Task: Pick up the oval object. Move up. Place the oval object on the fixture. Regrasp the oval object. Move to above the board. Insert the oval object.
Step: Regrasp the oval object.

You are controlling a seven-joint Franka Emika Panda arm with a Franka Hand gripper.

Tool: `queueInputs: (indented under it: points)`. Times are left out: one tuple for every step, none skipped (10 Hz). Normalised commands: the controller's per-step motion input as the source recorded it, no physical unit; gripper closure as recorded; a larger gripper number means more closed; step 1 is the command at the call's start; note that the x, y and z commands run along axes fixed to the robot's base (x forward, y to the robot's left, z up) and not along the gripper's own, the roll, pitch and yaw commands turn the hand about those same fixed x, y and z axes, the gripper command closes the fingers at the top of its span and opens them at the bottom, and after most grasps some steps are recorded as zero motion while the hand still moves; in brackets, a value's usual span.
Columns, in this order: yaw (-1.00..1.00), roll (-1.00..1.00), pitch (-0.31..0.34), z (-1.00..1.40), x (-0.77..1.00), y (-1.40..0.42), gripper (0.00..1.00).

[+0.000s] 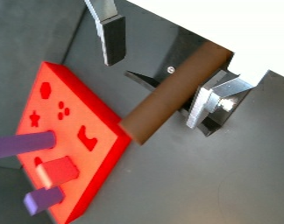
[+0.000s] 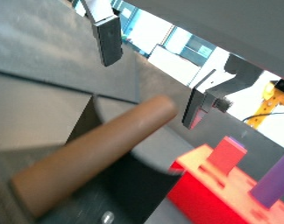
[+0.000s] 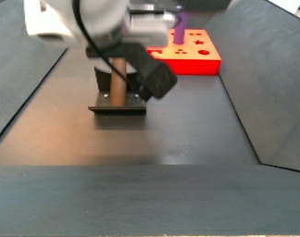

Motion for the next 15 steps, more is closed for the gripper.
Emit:
queueInputs:
  points:
    - [0.02,0.04,0.068,0.52,-0.03,0.00,0.00]
    - [0.01,0.04,0.081,0.28,-0.03,0.01,0.00]
    - [-0.01,0.06,0.011,0.00,-1.00,0.00,0.00]
    - [-0.04,0.03,-0.036,-0.03,-1.00,0.00,0.00]
    - [-0.05,0.04,-0.055,0.00,-1.00,0.00,0.00]
    - [-0.03,0.07,-0.068,0.00,-1.00,0.00,0.00]
    - [-0.02,0.08,-0.082,0.00,-1.00,-0.01,0.00]
    - [-0.01,0.09,-0.099,0.01,-1.00,-0.01,0.00]
    - [0.00,0.10,-0.104,0.01,-1.00,-0.01,0.00]
    - [0.02,0.12,-0.112,0.01,-1.00,-0.02,0.00]
    - [0.03,0.12,-0.115,0.02,-0.91,-0.02,0.00]
    - [0.04,0.12,-0.108,0.02,-0.75,-0.02,0.00]
    - [-0.93,1.00,-0.010,-0.69,-0.59,-1.00,0.00]
    - [-0.93,1.00,-0.014,-0.67,-0.42,-1.00,0.00]
    - [-0.93,1.00,-0.050,-0.42,-0.19,-0.94,0.00]
